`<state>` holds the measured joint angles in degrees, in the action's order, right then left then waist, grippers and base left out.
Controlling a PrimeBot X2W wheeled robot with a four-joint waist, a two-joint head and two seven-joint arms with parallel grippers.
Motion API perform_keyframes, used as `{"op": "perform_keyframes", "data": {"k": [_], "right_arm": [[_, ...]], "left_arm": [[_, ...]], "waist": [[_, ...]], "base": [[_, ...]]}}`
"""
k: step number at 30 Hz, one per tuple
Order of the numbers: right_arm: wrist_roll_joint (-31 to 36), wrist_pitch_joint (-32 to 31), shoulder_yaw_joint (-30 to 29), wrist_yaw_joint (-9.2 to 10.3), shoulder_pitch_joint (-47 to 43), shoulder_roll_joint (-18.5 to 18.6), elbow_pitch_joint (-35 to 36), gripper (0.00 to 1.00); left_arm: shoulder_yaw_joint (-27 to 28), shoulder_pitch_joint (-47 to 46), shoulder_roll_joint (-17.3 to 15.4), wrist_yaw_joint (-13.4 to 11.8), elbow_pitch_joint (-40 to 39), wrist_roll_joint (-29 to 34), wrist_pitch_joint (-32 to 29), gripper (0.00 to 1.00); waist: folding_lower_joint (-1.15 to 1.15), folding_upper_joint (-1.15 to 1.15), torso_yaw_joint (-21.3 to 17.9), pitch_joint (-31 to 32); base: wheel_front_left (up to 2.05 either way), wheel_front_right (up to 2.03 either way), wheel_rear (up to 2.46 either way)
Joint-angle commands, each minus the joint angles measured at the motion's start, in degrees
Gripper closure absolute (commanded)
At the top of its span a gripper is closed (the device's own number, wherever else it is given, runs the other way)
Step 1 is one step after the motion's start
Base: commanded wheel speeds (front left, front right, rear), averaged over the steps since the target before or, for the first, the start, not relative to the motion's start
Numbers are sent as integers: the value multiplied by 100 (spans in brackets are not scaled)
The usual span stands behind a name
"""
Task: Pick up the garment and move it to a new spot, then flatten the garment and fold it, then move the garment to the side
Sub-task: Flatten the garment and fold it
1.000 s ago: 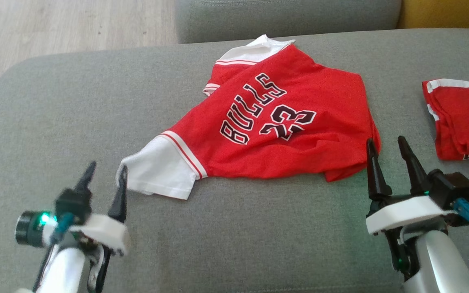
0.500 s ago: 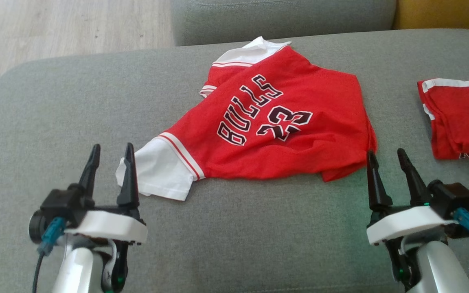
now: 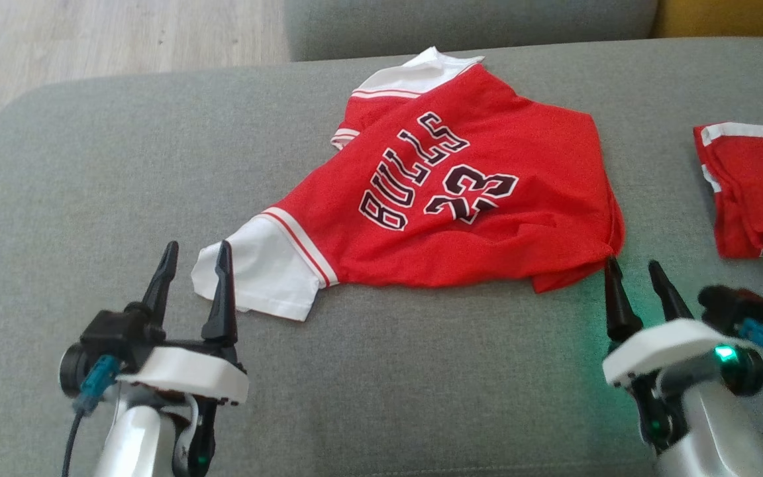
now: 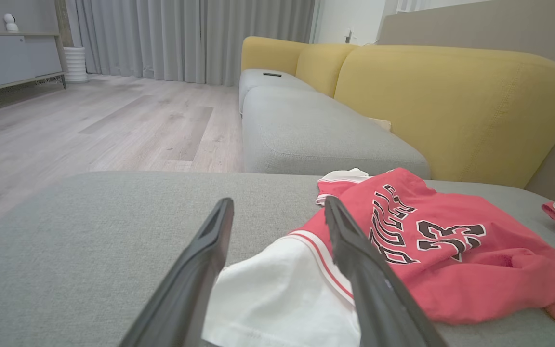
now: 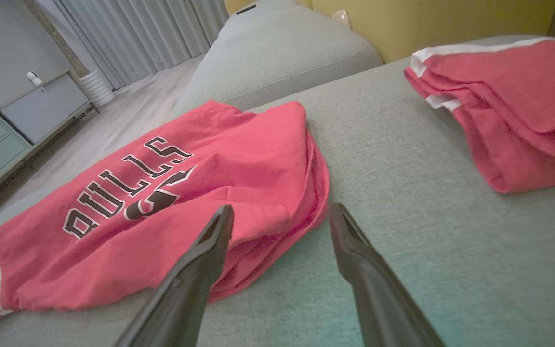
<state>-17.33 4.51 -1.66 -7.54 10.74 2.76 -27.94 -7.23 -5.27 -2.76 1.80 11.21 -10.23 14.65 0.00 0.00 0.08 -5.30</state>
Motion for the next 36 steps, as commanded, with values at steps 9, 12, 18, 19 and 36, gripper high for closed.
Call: {"op": "perform_keyframes", "data": {"k": [9, 12, 18, 19, 36], "right_arm": [[-478, 93, 314, 5, 970, 11, -853, 0], [-505, 162, 358, 5, 1124, 11, -1138, 0], [-608, 311, 492, 5, 1323, 11, -1528, 5], [-633, 339, 527, 5, 1354, 11, -1592, 75], [397, 781, 33, 5, 708, 28, -618, 100]], "left_arm": [[-2, -411, -12, 12, -127, -16, 35, 0], [-22, -454, -12, 8, -121, -19, 35, 0], [-12, -477, -12, 3, -95, 11, 35, 0], [-1, -477, -12, 5, -81, 21, 35, 0], [92, -339, -12, -19, 571, 169, 35, 0]], "waist": [[0, 0, 145, -268], [0, 0, 176, -316], [0, 0, 177, -343], [0, 0, 168, -340], [0, 0, -279, -35]], "base": [[0, 0, 0], [0, 0, 0], [0, 0, 0], [0, 0, 0], [0, 0, 0]]}}
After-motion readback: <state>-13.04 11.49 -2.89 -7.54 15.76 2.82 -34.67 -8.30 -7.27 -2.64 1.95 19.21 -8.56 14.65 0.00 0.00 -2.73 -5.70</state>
